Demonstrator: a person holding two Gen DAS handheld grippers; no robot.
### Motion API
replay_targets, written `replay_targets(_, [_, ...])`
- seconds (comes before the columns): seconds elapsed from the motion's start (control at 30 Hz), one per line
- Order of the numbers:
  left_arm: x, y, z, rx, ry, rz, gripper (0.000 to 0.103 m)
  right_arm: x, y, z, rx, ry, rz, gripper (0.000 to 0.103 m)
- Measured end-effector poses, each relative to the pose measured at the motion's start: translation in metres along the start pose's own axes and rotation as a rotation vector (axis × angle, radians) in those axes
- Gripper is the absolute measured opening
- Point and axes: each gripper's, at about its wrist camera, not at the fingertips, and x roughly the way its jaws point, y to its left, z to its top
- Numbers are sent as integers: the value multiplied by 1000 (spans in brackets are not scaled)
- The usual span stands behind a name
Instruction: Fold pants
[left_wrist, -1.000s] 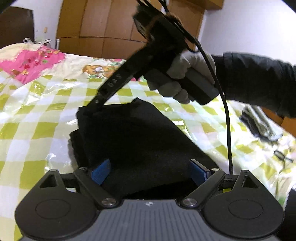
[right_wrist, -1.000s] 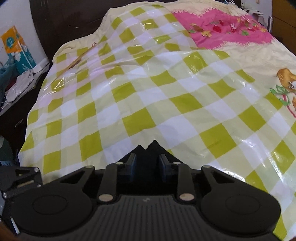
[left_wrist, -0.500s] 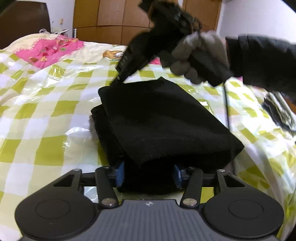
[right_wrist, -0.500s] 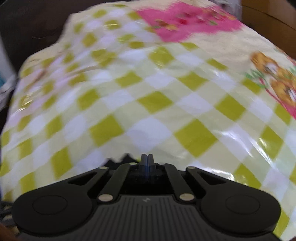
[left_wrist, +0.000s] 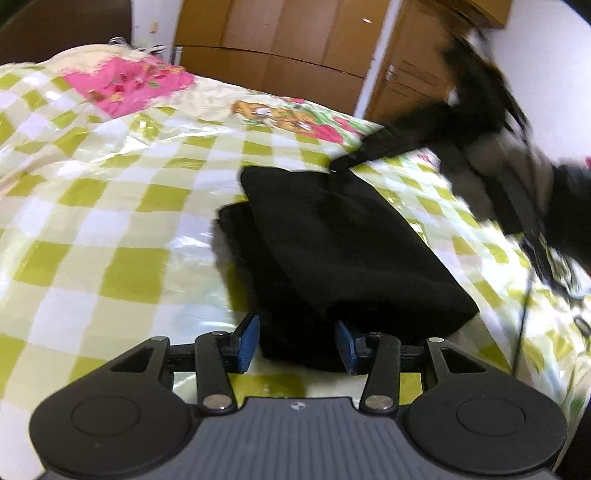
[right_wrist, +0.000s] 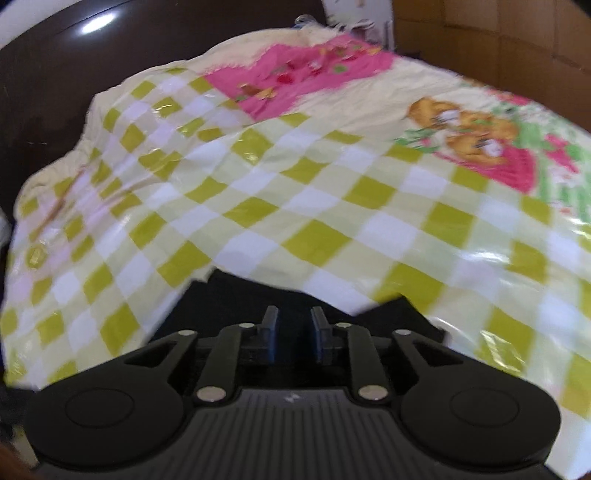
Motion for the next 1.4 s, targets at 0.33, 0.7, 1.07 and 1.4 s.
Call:
replay_targets(0.33, [0,-13,32,3,-94,-27,61,-29,-18,-51,167,-18,-43,27])
replay_targets(0.7, [-24,-9,17,-12,-68,15,74,9,29,-10,93,-29,83,51])
replay_targets(1.07, [33,-17,20,-35,-69,40,59,50,102,1,-108,103,-134,51])
replay_targets(1.4, [-4,-7,12,-112,-161,-17,29,17,111,11,-31,90,-58,13])
